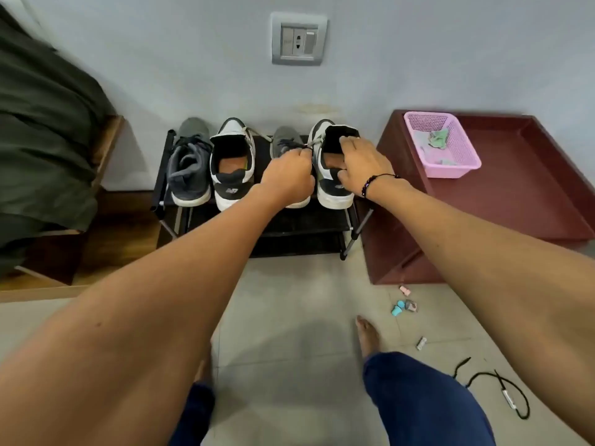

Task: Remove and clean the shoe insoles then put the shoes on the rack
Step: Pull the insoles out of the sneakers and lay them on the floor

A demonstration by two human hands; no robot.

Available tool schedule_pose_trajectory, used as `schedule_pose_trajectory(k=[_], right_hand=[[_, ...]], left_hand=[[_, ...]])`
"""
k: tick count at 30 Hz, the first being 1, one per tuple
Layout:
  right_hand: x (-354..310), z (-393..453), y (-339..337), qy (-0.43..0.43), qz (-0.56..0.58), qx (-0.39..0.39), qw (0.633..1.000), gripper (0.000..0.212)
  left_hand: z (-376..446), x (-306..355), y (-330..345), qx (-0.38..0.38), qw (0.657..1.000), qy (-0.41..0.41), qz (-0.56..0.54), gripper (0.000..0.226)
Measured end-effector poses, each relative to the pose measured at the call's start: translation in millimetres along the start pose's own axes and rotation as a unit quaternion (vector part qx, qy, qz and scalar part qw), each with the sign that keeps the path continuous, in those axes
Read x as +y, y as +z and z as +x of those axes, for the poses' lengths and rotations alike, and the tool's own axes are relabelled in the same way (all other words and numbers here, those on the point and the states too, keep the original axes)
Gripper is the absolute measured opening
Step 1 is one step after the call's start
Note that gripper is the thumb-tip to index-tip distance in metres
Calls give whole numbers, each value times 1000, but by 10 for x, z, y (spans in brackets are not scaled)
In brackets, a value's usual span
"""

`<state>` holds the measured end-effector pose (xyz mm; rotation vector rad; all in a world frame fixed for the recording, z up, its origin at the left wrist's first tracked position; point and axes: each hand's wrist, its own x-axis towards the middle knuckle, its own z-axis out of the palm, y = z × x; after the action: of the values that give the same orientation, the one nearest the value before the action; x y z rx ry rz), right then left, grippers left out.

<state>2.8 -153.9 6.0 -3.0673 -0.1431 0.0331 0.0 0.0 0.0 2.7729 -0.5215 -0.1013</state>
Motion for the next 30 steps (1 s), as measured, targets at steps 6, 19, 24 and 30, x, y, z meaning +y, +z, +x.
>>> schedule_pose_trajectory(k=[6,19,24,30], right_hand=[[110,508,306,-1,-56,-160,986,17],[235,501,411,-9,-44,-139,989,10],[176,-4,-54,-23,-55,-146,988,29],[37,-1104,-528,-27,-17,-162,986,15]], left_hand=[[556,-316,431,-139,988,-60,25,16],[743,-324,573,-161,981,13,110,22],[259,111,81,-148,981,25,125,41],[-646,565,-306,-211,971,32,112,33]])
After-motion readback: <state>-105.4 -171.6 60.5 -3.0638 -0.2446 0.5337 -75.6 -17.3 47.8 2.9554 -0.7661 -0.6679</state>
